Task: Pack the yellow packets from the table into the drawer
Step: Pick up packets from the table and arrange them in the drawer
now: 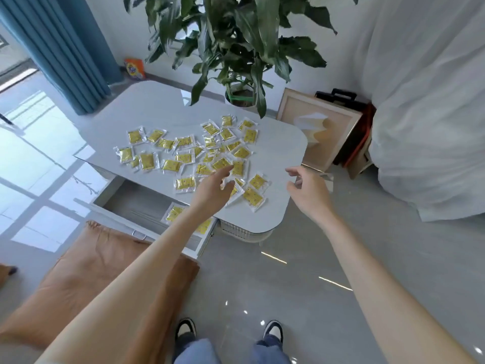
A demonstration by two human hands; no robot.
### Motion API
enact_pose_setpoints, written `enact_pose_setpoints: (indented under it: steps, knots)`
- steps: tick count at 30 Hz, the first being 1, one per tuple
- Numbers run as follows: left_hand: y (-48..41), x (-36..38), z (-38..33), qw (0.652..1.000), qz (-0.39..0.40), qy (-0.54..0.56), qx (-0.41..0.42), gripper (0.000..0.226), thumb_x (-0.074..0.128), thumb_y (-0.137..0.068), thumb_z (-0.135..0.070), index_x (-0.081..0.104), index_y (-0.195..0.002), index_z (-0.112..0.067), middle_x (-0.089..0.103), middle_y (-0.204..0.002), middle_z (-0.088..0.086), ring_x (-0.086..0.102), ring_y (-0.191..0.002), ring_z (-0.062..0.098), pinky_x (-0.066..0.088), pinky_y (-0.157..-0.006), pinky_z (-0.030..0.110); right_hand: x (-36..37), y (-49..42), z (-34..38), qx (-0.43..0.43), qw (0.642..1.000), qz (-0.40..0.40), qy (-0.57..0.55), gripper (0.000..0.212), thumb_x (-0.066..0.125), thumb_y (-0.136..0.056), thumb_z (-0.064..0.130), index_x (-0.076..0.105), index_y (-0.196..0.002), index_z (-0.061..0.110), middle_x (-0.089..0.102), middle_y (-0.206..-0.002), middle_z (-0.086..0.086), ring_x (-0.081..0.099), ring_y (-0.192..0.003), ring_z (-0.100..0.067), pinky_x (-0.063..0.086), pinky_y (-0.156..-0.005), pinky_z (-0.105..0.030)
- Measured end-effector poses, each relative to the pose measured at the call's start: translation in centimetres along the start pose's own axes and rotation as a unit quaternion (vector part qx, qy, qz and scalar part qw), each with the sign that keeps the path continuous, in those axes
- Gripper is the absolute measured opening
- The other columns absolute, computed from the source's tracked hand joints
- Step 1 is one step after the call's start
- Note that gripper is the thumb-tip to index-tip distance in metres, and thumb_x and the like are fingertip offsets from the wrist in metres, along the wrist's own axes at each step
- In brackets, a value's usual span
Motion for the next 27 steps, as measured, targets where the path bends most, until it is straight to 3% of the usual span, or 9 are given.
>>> enact_pose_setpoints:
  steps: [11,15,20,27]
  knots:
    - [-2.7,4.7,-5.6,0.997,-0.055,0.014,-0.051,0.046,0.045,-0.098,-0.024,0.038,-0.144,-0.025,0.052,-0.138,0.002,0.051,-0.125,0.023,0.045,-0.101,0.041,-5.6,-4.6,-4.6,-0.054,0.995,0.079,0.040,0.035,0.051,-0.091,0.019,0.056,-0.125,0.023,0.057,-0.124,0.005,0.055,-0.107,-0.018,0.047,-0.095,-0.037]
    - [-6.1,5.3,-5.8,0.995,-0.071,0.008,-0.066,0.046,0.044,-0.098,-0.024,0.037,-0.144,-0.025,0.051,-0.139,0.003,0.049,-0.127,0.024,0.044,-0.101,0.040,-5.4,-8.4,-5.0,-0.074,0.990,0.113,0.052,0.035,0.049,-0.093,0.020,0.053,-0.127,0.024,0.055,-0.128,0.005,0.051,-0.106,-0.016,0.045,-0.092,-0.033]
    - [-11.6,6.1,-4.9,0.992,-0.082,-0.011,-0.092,0.048,0.043,-0.098,-0.024,0.034,-0.145,-0.024,0.050,-0.141,0.004,0.051,-0.124,0.024,0.043,-0.098,0.037,-4.3,-14.4,-4.9,-0.105,0.978,0.157,0.088,0.037,0.048,-0.095,0.018,0.051,-0.132,0.020,0.051,-0.133,0.001,0.048,-0.119,-0.019,0.040,-0.091,-0.030]
    - [-20.0,8.0,-3.5,0.984,-0.097,0.020,-0.151,0.051,0.044,-0.098,-0.025,0.030,-0.147,-0.021,0.043,-0.146,0.010,0.047,-0.128,0.029,0.039,-0.102,0.040,-2.2,-23.9,-5.6,-0.131,0.954,0.230,0.143,0.038,0.048,-0.094,0.017,0.050,-0.132,0.020,0.050,-0.134,-0.001,0.048,-0.121,-0.022,0.044,-0.096,-0.037]
Point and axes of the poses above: each hand's wrist, its own y-axis away from the middle knuckle, its own x-axis out of the palm, z = x × y, the point moved 4 cm from there along -y, towards the middle knuckle
